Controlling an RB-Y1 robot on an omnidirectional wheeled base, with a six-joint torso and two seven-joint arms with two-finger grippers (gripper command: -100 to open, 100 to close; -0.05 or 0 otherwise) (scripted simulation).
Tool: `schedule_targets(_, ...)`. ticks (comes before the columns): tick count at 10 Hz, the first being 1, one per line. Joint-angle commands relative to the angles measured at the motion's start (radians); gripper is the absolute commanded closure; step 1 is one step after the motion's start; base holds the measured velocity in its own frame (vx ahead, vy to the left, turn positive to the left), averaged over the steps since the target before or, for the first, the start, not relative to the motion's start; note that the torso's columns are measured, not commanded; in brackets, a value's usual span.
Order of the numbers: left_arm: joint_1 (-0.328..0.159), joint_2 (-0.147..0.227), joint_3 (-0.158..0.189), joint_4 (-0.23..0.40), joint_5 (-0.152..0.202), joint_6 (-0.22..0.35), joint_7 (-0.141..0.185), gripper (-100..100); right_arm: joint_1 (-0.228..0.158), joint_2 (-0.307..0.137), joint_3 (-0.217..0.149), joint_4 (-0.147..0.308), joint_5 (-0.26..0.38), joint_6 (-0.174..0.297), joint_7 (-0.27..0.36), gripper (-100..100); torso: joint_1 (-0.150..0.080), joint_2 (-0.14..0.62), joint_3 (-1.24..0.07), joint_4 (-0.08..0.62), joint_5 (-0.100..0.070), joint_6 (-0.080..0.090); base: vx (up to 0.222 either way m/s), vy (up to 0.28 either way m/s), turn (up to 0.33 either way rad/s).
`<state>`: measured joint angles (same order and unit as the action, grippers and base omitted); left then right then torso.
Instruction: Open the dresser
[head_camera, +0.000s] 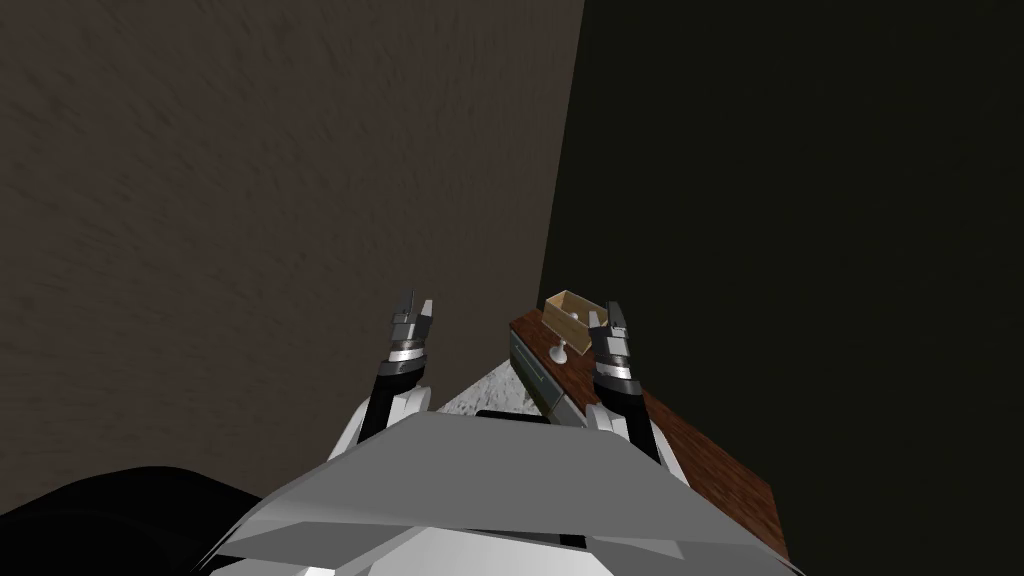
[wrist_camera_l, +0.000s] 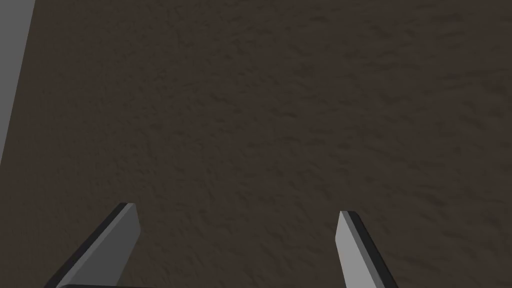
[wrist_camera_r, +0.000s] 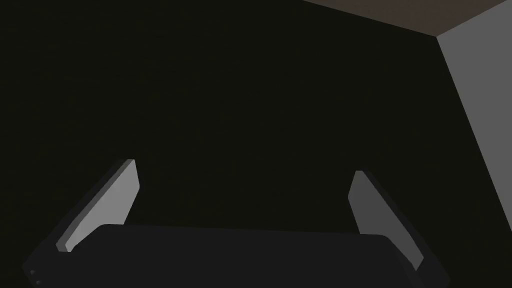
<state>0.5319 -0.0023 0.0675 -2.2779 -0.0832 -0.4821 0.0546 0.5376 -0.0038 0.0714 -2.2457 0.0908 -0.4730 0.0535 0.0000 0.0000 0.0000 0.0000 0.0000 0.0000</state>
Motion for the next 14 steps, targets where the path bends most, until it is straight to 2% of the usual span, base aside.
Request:
schedule_targets(1, 0.0, 0.0, 0.0, 0.0, 0.0, 0.0, 0.0, 0, 0.0, 0.0, 0.0, 0.0, 0.0, 0.0, 0.0, 0, 0.0, 0.04, -0.082, 0.041, 0.0, 0.0, 0.0, 0.0, 0.0)
schedule_targets(9, 0.0, 0.0, 0.0, 0.0, 0.0, 0.0, 0.0, 0, 0.0, 0.0, 0.0, 0.0, 0.0, 0.0, 0.0, 0, 0.0, 0.618, -1.234, 0.617, 0.0, 0.0, 0.0, 0.0, 0.0)
schedule_targets(10, 0.0, 0.0, 0.0, 0.0, 0.0, 0.0, 0.0, 0, -0.004, -0.031, 0.008, 0.009, 0.012, 0.007, 0.004, -100, 0.0, 0.691, -1.382, 0.691, 0.0, 0.0, 0.005, 0.001, 0.025)
schedule_targets(11, 0.0, 0.0, 0.0, 0.0, 0.0, 0.0, 0.0, 0, -0.009, -0.053, 0.017, 0.017, 0.024, 0.014, 0.009, -100, 0.0, 0.725, -1.451, 0.724, 0.0, 0.0, 0.0, 0.001, 0.049)
schedule_targets(14, 0.0, 0.0, 0.0, 0.0, 0.0, 0.0, 0.0, 0, -0.029, -0.12, 0.057, 0.057, 0.08, 0.046, 0.029, -100, 0.0, 0.738, -1.476, 0.738, 0.0, 0.0, -0.002, 0.001, 0.059)
